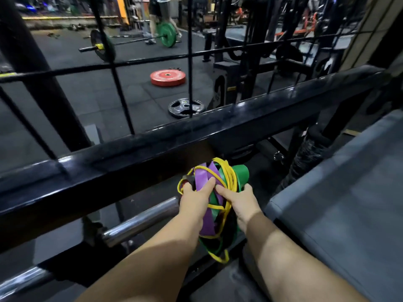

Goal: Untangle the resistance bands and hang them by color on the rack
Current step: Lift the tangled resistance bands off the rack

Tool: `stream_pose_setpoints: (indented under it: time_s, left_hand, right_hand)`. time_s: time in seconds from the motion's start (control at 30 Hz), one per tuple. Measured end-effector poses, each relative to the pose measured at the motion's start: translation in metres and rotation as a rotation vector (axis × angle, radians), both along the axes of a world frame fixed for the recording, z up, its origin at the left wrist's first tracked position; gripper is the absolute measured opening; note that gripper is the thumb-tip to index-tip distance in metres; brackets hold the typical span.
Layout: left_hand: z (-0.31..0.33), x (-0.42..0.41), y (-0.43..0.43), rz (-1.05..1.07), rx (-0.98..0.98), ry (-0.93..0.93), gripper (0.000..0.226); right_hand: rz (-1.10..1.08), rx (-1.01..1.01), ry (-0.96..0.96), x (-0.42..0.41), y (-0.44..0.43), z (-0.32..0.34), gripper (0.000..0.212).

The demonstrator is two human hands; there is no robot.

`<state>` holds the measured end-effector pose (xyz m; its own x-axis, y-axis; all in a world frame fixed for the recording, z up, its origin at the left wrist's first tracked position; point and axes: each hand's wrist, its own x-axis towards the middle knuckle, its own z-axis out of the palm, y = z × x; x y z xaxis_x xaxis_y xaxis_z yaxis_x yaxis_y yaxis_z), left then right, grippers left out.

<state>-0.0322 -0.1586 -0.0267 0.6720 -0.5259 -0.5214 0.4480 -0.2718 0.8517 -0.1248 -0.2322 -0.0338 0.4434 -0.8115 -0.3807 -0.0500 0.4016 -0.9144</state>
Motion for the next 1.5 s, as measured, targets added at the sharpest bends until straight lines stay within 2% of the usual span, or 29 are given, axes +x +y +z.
stream_pose_setpoints:
  time_s: [0.07, 0.17, 0.2, 0.27, 0.4, 0.47, 0.57, 0.6, 0.63, 0.7, 0.73, 0.77, 0.87, 0.93, 1.0, 1.07, 1.1, 1.17, 1.27, 1.37, 1.5]
  left_hand:
    - [-0.009, -0.008, -0.008, -0.02, -0.018, 0.02, 0.128]
    - [-0.002, -0.026, -0.01, -0.07, -0.038, 0.002, 0.12]
    - [0.004, -0.031, -0.009, -0.086, -0.04, -0.011, 0.119]
    - [0.013, -0.038, -0.009, -0.103, -0.02, -0.039, 0.119]
    - [0.036, -0.051, -0.004, -0.096, -0.019, -0.112, 0.116]
    - [0.062, -0.065, 0.005, -0.107, -0.011, -0.182, 0.099]
    - [0.093, -0.086, 0.018, -0.133, -0.013, -0.308, 0.064]
    - [0.102, -0.092, 0.022, -0.14, -0.037, -0.325, 0.062]
    - [0.111, -0.099, 0.027, -0.161, -0.06, -0.339, 0.068]
    - [0.129, -0.111, 0.036, -0.205, -0.112, -0.35, 0.096]
    - [0.138, -0.12, 0.041, -0.217, -0.157, -0.322, 0.105]
    - [0.145, -0.129, 0.046, -0.227, -0.193, -0.309, 0.101]
    - [0.169, -0.16, 0.061, -0.295, -0.294, -0.318, 0.065]
    - [0.185, -0.184, 0.071, -0.37, -0.303, -0.288, 0.065]
    - [0.195, -0.207, 0.077, -0.414, -0.319, -0.289, 0.057]
    - [0.198, -0.228, 0.078, -0.439, -0.344, -0.275, 0.05]
    - [0.2, -0.24, 0.079, -0.448, -0.358, -0.277, 0.054]
    - [0.205, -0.263, 0.079, -0.487, -0.355, -0.307, 0.078]
    - [0.207, -0.293, 0.062, -0.56, -0.398, -0.305, 0.111]
    - [0.212, -0.323, 0.043, -0.648, -0.425, -0.302, 0.117]
    - [0.213, -0.361, 0.002, -0.734, -0.442, -0.293, 0.113]
  right_hand:
    - [-0.021, -0.026, 0.038, -0.012, -0.004, 0.007, 0.077]
    - [-0.039, -0.075, 0.098, -0.034, -0.006, 0.017, 0.056]
    - [-0.05, -0.083, 0.1, -0.04, -0.006, 0.019, 0.056]
    - [-0.079, -0.073, 0.09, -0.051, -0.004, 0.023, 0.061]
    - [-0.125, -0.062, 0.021, -0.065, 0.008, 0.042, 0.048]
    - [-0.152, -0.054, -0.04, -0.07, 0.016, 0.055, 0.068]
    - [-0.219, -0.106, -0.09, -0.084, 0.033, 0.08, 0.115]
    - [-0.234, -0.117, -0.11, -0.091, 0.038, 0.087, 0.119]
    - [-0.248, -0.13, -0.147, -0.099, 0.045, 0.095, 0.114]
    - [-0.275, -0.164, -0.181, -0.118, 0.062, 0.115, 0.094]
    - [-0.291, -0.186, -0.182, -0.129, 0.069, 0.123, 0.093]
    - [-0.314, -0.201, -0.186, -0.138, 0.074, 0.13, 0.094]
    - [-0.354, -0.248, -0.192, -0.171, 0.093, 0.153, 0.105]
    - [-0.38, -0.267, -0.168, -0.197, 0.107, 0.169, 0.104]
    - [-0.402, -0.29, -0.143, -0.224, 0.12, 0.182, 0.092]
    - [-0.434, -0.306, -0.131, -0.25, 0.127, 0.191, 0.09]
    - [-0.465, -0.315, -0.123, -0.263, 0.13, 0.193, 0.091]
    - [-0.525, -0.334, -0.094, -0.287, 0.133, 0.199, 0.087]
    - [-0.589, -0.371, -0.079, -0.32, 0.135, 0.207, 0.071]
    - [-0.694, -0.409, -0.059, -0.352, 0.128, 0.216, 0.061]
    - [-0.802, -0.425, 0.114, -0.394, 0.1, 0.227, 0.053]
